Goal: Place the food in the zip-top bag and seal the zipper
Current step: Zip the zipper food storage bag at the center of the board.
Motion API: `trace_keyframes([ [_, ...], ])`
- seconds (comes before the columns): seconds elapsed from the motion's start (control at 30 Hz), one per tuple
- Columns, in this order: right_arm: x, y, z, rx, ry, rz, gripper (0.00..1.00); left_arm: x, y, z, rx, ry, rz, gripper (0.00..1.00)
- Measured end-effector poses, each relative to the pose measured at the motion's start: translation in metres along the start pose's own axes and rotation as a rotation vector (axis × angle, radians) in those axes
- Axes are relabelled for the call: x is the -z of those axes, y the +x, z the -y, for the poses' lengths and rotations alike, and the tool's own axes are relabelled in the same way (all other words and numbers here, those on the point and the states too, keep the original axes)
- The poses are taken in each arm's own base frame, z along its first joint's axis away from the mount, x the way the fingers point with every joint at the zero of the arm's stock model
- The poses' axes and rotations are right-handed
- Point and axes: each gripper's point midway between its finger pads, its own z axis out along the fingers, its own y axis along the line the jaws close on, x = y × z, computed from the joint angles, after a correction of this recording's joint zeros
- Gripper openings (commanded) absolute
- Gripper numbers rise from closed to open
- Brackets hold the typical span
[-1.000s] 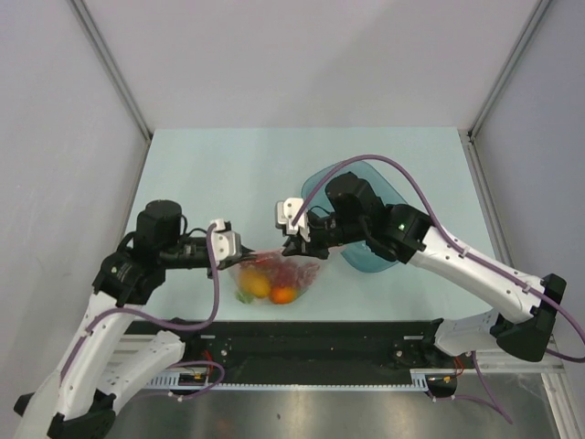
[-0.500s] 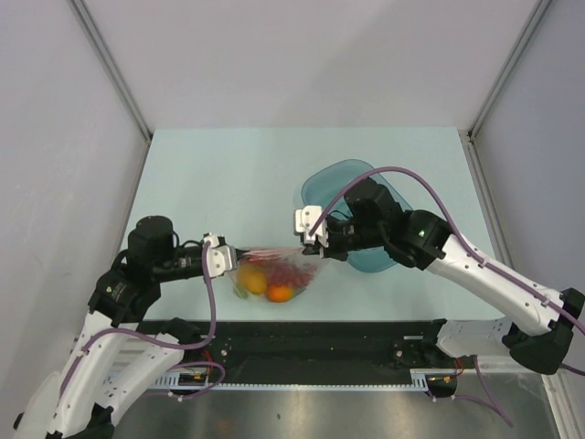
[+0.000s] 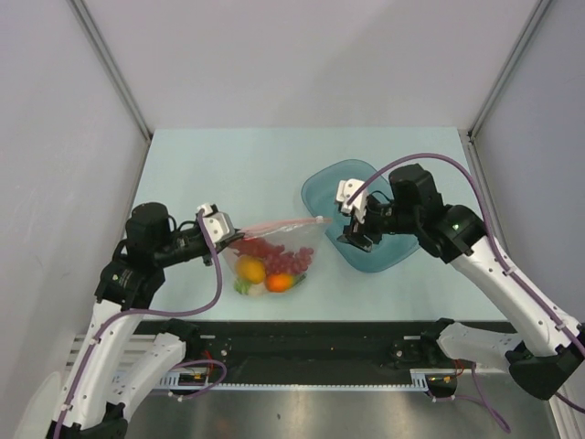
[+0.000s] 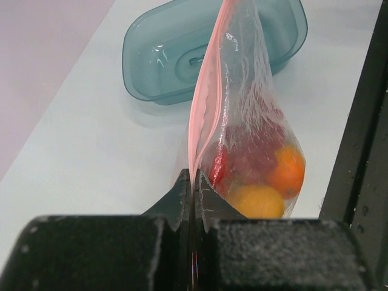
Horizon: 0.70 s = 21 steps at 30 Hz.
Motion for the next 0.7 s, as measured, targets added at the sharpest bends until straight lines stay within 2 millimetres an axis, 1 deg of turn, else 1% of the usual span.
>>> trace_keyframes([
  [0.07, 0.008, 0.006, 0.006, -0.040, 0.026, 0.003, 0.63, -0.001, 0.000, -0.001, 0.008, 0.000, 0.002, 0.00],
  [0.13, 0.013, 0.012, 0.009, -0.079, 0.041, 0.008, 0.63, -0.001, -0.001, 0.001, 0.010, 0.010, 0.007, 0.00],
  [0.27, 0.011, 0.019, 0.005, -0.132, 0.025, 0.039, 0.59, 0.000, -0.001, 0.005, 0.007, 0.029, 0.011, 0.00],
  [0.33, 0.008, 0.018, 0.004, -0.145, 0.011, 0.062, 0.57, 0.000, -0.001, 0.006, 0.007, 0.037, 0.011, 0.00],
  [0.47, -0.004, 0.008, 0.003, -0.160, -0.038, 0.119, 0.52, 0.001, -0.002, 0.008, 0.009, 0.049, 0.006, 0.00],
  [0.53, -0.009, 0.004, 0.004, -0.160, -0.056, 0.140, 0.51, 0.001, -0.002, 0.008, 0.008, 0.053, 0.001, 0.00],
  [0.63, -0.016, -0.001, 0.006, -0.158, -0.079, 0.170, 0.38, 0.000, -0.002, 0.007, 0.006, 0.056, -0.003, 0.00],
  [0.67, -0.018, -0.002, 0.006, -0.155, -0.085, 0.178, 0.30, 0.000, -0.002, 0.007, 0.004, 0.056, -0.003, 0.00],
  [0.7, -0.020, -0.004, 0.007, -0.150, -0.090, 0.186, 0.26, 0.000, -0.002, 0.007, 0.003, 0.056, -0.003, 0.00],
])
